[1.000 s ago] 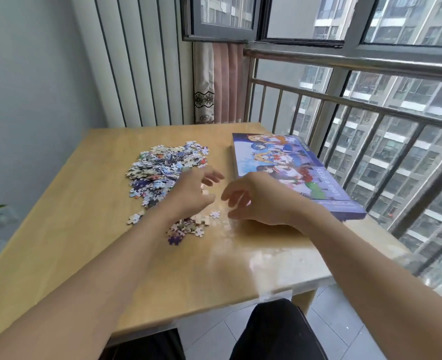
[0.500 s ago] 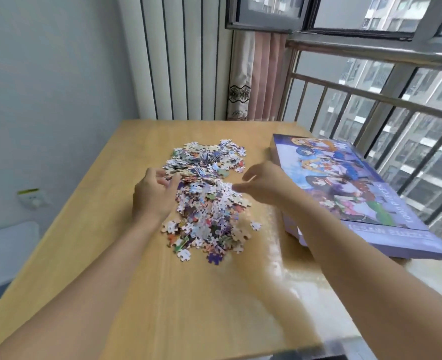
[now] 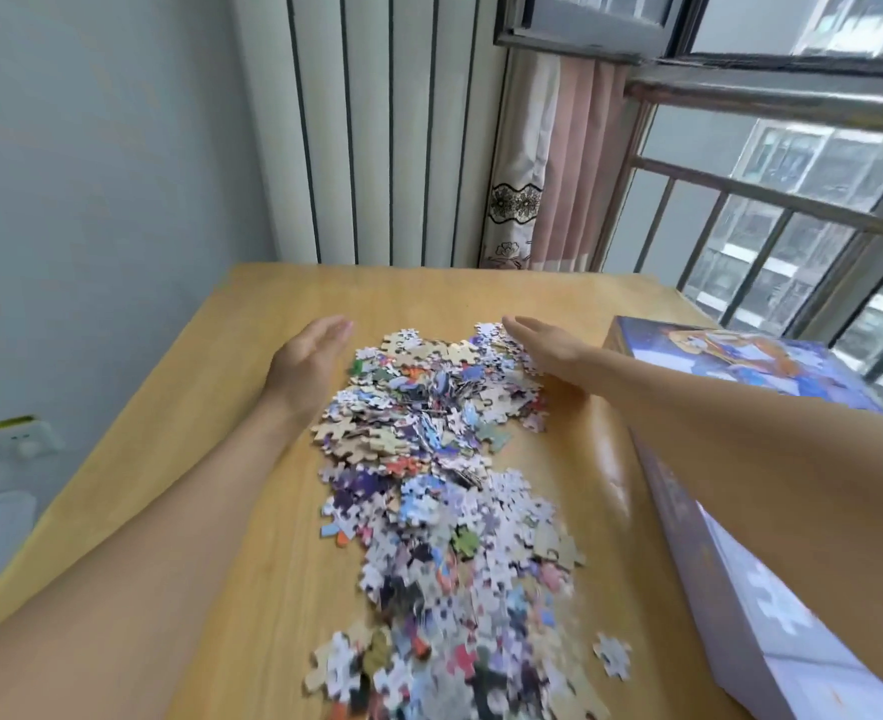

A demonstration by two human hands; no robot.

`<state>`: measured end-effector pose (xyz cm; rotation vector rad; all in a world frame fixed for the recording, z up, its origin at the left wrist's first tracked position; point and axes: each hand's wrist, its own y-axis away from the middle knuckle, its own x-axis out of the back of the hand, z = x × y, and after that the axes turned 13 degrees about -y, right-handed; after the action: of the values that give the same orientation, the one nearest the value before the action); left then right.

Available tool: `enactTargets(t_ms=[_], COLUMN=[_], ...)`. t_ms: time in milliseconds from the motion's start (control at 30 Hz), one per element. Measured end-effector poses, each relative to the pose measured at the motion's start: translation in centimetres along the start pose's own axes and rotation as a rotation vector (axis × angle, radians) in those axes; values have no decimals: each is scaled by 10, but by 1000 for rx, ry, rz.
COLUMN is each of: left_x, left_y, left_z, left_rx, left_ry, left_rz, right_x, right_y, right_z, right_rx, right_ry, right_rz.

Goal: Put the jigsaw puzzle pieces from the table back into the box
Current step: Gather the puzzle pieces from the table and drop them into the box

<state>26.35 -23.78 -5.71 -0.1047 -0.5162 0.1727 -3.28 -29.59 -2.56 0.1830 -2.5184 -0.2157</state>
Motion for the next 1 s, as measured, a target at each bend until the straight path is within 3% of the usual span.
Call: enactTargets(t_ms=[100,333,433,667,833,1000], left_x=[-11,-39,-38,-28,-12,4], left_y=[-35,-74,-64,19,65,106], left_z=[1,7,8,12,24,31], left_rx=[-19,-84,-98,-148,-54,-47], left_ry=[6,-391,-308,-191,-69,-178], left_rz=[-115,-434,-494,-447,-422,-376], right_x=[-7,-35,-43,-45,-39,-40], right_y=[-29,-27,-7,75,122,162], right_z=[1,-13,-17,-16,-17,-22], right_rx=[91,199,222,246,220,204], right_ry=[17,48,24,36,153,351], right_rz=[-73,-314,-368,-409,-395,-305])
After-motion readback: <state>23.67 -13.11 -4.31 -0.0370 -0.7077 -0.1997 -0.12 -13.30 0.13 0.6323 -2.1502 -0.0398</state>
